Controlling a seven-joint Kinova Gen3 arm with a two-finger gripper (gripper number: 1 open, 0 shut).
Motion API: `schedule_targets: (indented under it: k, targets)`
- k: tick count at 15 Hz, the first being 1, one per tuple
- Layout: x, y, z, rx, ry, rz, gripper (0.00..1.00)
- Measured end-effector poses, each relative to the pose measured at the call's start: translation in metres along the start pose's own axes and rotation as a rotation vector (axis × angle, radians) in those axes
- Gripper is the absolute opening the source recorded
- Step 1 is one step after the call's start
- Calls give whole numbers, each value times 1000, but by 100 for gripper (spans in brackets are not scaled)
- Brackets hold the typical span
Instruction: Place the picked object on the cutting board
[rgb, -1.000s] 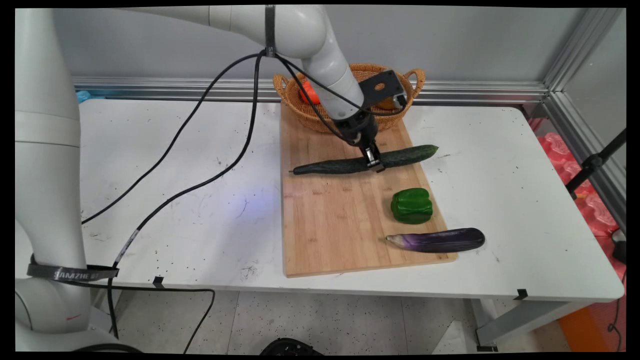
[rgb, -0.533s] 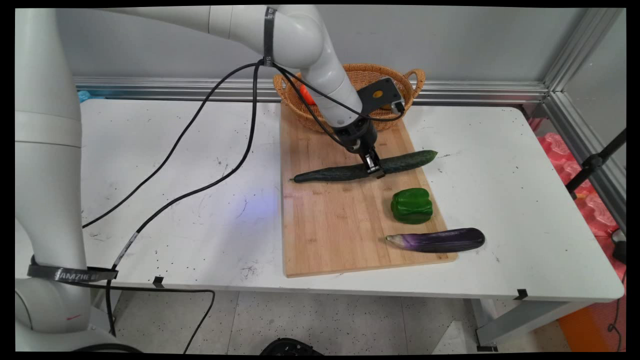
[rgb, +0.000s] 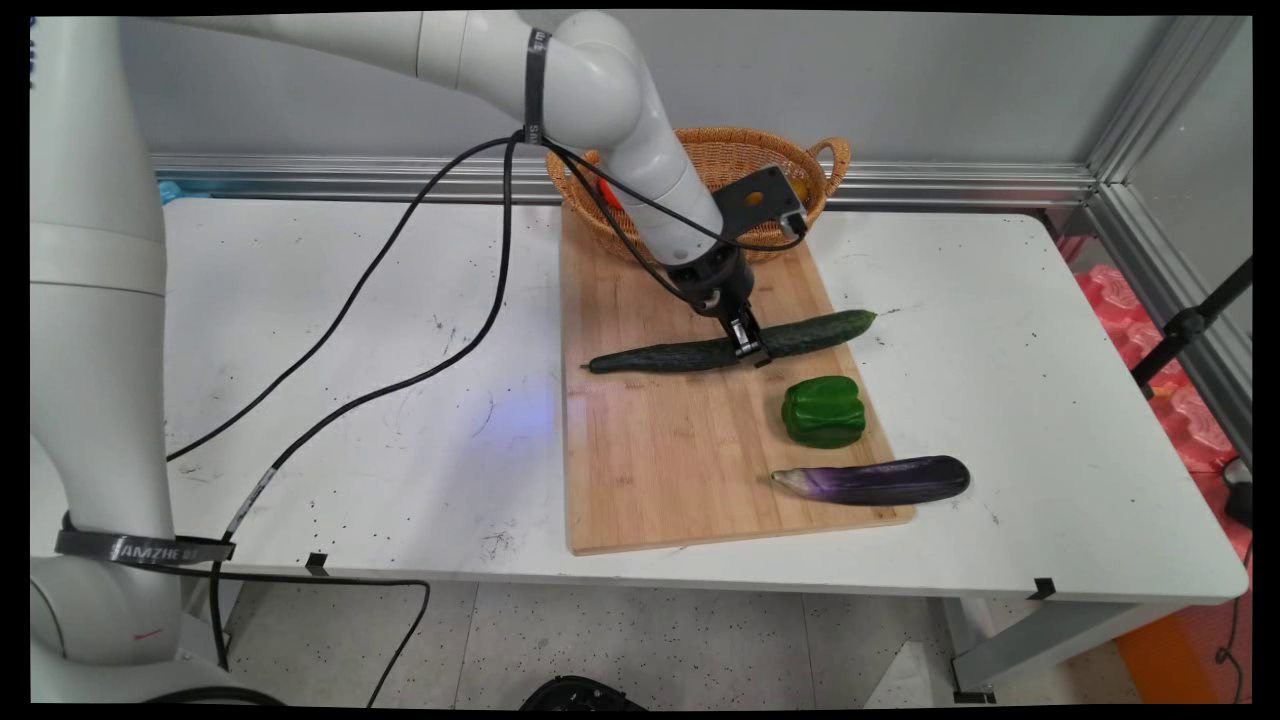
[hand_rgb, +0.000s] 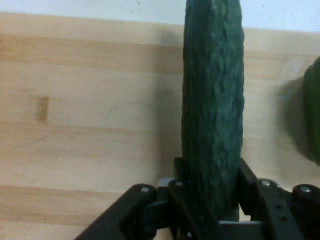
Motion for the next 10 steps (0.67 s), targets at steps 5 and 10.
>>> schedule_targets:
  k: [5,10]
  targets:
    - [0,0,1,-12,12,-5,100]
    - [3,-2,-3,-21,26,-9,100]
